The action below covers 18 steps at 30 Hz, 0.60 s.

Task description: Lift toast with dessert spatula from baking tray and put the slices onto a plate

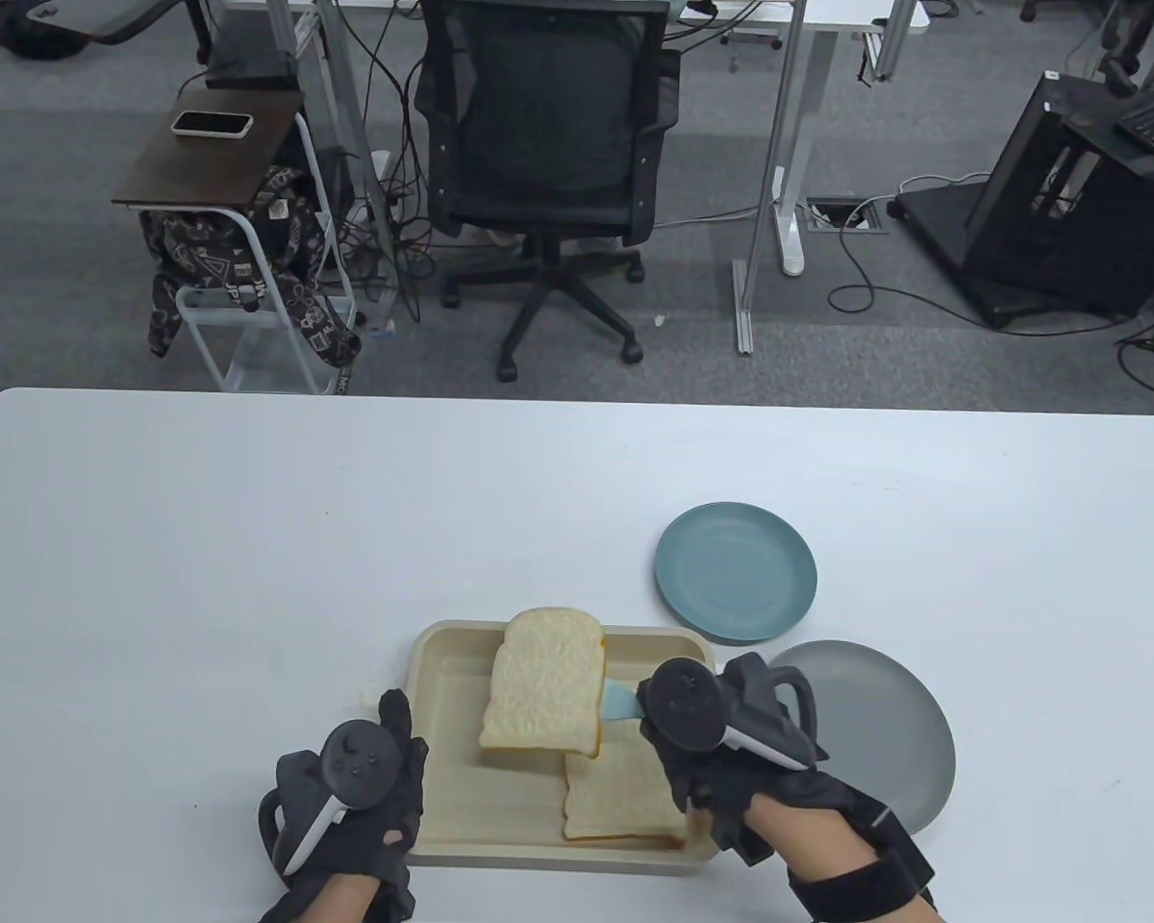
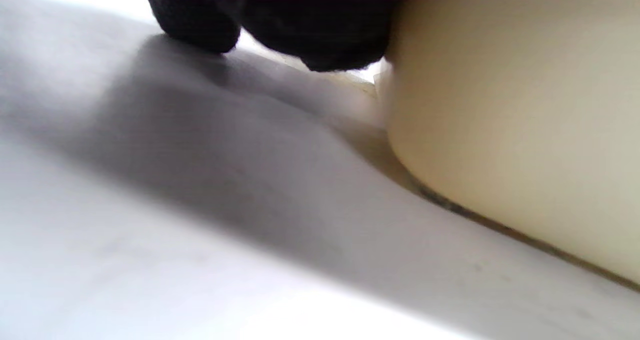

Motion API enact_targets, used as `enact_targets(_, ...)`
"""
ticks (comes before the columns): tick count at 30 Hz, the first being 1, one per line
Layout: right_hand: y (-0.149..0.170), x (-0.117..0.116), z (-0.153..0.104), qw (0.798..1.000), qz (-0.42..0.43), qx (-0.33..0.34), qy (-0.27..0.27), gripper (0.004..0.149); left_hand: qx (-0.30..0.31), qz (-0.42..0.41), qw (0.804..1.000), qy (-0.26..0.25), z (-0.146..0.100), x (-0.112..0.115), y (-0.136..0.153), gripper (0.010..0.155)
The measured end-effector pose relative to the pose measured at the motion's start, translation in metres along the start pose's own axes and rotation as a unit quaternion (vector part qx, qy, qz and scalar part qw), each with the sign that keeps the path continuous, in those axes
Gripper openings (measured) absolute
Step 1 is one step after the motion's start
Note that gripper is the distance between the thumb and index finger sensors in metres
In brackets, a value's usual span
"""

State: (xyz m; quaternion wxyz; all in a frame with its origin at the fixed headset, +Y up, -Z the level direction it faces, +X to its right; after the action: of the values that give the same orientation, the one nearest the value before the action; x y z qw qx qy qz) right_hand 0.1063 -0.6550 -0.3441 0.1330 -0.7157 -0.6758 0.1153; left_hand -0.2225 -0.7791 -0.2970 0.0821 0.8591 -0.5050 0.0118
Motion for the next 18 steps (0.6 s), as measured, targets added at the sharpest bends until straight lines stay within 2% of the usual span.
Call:
enact_targets(3,0.043,0.017,0.011,0.997,-0.003,-0.072,0.025,0.048,0.000,0.000,1.000,0.001,0.000,0.000,0.000,0.061)
enact_targets(5,0.072,0.019,0.022,0.992,-0.003,-0.124,0.027,0.048,0.000,0.000,1.000,0.001,0.000,0.000,0.000,0.062)
enact_targets(10,0.128,0.002,0.045,0.974,-0.015,-0.227,0.009,0.048,-0.001,-0.001,1.000,0.002,0.000,0.000,0.001,0.062)
enact_targets(13,0.144,-0.013,0.054,0.966,-0.029,-0.258,-0.017,0.048,-0.001,-0.003,1.000,0.003,0.000,0.000,0.001,0.062)
enact_targets(18,0.148,-0.026,0.062,0.961,-0.043,-0.271,-0.041,0.048,-0.001,-0.004,1.000,0.003,0.001,0.000,0.001,0.062)
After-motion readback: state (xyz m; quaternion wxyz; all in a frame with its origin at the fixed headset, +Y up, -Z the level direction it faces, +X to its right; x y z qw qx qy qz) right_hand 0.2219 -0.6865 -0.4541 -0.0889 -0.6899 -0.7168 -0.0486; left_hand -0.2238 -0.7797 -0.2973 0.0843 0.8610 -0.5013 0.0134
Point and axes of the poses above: the tracker on the back of each hand, its own y axis roughly to the little-finger side, its own z axis roughly from the wrist to the fingertips, x = y × z, the point moved 3 cm from there along z, roughly from the wrist to the fingertips, and after that the axes turned 6 degrees about -z, right-handed, at the moved point
